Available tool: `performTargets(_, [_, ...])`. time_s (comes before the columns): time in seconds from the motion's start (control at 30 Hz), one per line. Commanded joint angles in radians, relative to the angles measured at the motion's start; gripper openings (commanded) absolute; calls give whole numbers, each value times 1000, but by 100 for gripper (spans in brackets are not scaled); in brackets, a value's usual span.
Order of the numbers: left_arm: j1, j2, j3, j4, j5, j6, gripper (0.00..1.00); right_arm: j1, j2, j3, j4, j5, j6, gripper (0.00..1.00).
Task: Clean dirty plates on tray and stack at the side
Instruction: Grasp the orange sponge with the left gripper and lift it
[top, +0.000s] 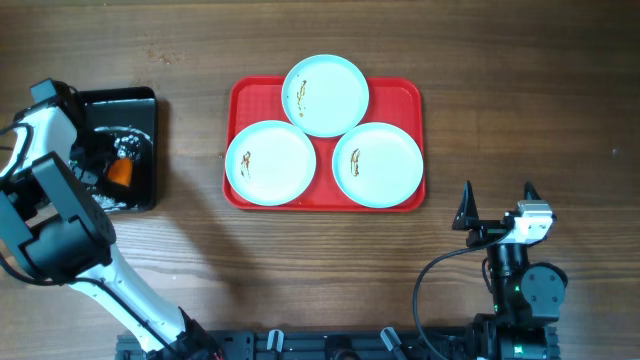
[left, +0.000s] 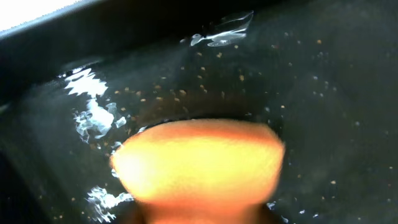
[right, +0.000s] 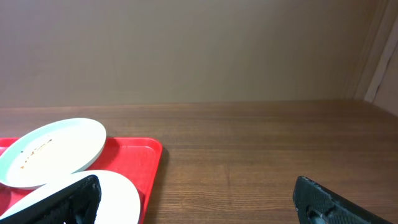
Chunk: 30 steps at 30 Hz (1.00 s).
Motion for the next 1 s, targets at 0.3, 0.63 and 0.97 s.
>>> performTargets(0.3, [1,40,-4,-12,189,13,67,-3,-8,-6,6,3,14,100])
performTargets(0.63, [2,40,-4,-16,99,21,4,-3,-8,-6,6,3,14,100])
performTargets(0.97, [1,-55,51,-35,189,74,4,-3,-8,-6,6,3,14,100])
